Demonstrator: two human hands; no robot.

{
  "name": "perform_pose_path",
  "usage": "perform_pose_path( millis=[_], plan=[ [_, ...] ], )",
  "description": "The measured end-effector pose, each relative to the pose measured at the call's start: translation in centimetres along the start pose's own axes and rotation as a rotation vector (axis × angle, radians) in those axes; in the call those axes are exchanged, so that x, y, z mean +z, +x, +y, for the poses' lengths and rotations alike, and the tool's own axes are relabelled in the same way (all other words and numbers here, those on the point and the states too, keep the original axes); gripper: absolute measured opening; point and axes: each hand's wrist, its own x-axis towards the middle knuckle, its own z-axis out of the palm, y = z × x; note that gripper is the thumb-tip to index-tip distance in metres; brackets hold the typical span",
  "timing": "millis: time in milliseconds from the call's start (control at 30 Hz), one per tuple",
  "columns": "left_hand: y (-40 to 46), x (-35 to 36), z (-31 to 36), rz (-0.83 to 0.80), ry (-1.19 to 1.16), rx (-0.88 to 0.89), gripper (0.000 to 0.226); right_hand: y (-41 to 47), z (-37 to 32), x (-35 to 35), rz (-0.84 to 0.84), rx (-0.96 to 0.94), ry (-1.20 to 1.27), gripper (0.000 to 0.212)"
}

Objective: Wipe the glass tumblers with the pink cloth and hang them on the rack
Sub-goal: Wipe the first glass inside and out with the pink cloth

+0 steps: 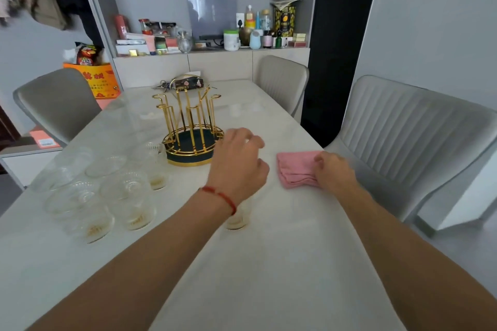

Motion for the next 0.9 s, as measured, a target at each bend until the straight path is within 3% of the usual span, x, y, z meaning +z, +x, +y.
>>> perform_pose_path(
  millis=[133,300,433,567,667,767,833,900],
  plan=[
    [8.0,3.3,4.1,-0.564,0.090,-0.139,0.038,3.1,0.8,1.0,-0.058,0.042,-0.024,0.037],
    [12.7,7.8,6.3,-0.886,0.065,-0.311,0.042,5.3,1.0,0.4,-0.173,0.144,0.096,0.055],
    [13.6,9.7,6.4,-0.892,-0.005,-0.380,0.049,6.3,1.6,0.0,-0.298,0.151,0.165,0.061],
    [13.6,10.1,4.7,-0.808,-0.416,-0.542,0.042,5.8,3.0,-0.7,-0.318,0.088,0.364,0.043],
    [12.6,8.4,4.7,-0.739,-0.768,-0.624,0.029,4.5,4.3,-1.3,-0.303,0.073,0.677,0.045],
    [10.8,5.2,5.2,-0.725,-0.981,-0.576,0.017,2.3,4.9,-2.7,-0.333,0.107,1.014,0.052],
    [9.2,3.3,4.8,-0.725,-1.097,-0.539,0.025,0.3,4.9,-3.7,-0.442,0.171,1.264,0.056],
    [7.2,1.6,4.4,-0.747,-1.190,-0.527,0.036,-2.0,4.7,-4.8,-0.629,0.287,1.468,0.047]
  ],
)
